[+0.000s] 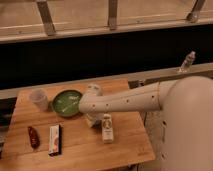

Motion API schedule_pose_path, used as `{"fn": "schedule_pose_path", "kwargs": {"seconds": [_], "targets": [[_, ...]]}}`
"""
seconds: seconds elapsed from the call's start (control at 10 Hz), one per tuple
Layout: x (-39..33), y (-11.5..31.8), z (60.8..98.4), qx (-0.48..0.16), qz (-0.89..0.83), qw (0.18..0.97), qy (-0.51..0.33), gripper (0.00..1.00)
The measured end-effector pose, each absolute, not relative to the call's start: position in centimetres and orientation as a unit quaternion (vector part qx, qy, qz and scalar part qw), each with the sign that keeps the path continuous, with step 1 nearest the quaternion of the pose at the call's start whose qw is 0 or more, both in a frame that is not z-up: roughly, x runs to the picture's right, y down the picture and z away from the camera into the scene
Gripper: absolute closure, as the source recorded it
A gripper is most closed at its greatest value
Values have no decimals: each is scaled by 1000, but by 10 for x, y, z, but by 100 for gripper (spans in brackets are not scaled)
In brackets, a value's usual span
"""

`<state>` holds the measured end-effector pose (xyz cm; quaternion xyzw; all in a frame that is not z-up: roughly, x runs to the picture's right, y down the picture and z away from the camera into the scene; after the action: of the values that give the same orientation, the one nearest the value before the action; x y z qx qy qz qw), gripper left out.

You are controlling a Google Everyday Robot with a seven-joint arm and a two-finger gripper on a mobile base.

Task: Wipe the white sponge on the table

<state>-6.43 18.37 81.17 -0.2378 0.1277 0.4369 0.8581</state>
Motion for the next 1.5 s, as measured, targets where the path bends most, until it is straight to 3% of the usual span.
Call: {"fn": "schedule_pose_path", "kwargs": {"seconds": [0.6, 1.1, 1.5], "targets": [[-119, 222, 808, -279, 379, 875, 111, 100], [-161, 266, 756, -326, 323, 887, 59, 100], [-168, 309, 734, -340, 299, 888, 79, 100]]}}
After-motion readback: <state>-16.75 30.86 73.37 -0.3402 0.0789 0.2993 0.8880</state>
